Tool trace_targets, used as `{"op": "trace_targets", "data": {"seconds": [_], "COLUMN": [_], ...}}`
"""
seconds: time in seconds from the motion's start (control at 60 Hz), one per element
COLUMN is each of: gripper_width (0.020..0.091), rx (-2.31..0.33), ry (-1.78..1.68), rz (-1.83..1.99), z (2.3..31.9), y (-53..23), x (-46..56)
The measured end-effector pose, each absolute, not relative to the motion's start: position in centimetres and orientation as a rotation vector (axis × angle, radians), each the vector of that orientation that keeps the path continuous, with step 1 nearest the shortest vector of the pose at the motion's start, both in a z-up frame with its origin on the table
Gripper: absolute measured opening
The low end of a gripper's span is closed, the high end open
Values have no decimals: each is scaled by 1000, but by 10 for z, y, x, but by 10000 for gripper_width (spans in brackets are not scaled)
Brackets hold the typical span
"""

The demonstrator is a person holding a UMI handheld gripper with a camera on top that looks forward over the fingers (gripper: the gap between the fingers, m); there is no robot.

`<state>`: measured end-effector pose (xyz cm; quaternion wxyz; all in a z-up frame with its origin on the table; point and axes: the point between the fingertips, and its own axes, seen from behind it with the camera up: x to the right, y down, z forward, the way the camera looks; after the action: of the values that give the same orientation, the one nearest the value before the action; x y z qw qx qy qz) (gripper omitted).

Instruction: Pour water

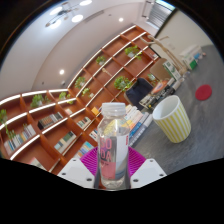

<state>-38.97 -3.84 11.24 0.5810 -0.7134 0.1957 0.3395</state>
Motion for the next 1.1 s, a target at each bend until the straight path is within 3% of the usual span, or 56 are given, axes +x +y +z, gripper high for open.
{"op": "trace_targets", "data": {"seconds": [0.2,0.583,0.933,1.1], "gripper_width": [389,388,388,388], "rx": [-1419,-992,-1024,-1284], "ry": [905,1361,1407,1064], "rz": [1226,1665,1676,1401], "z": [140,189,179,209], "y": [-16,7,6,5], "x": [-370,-332,-337,-344]}}
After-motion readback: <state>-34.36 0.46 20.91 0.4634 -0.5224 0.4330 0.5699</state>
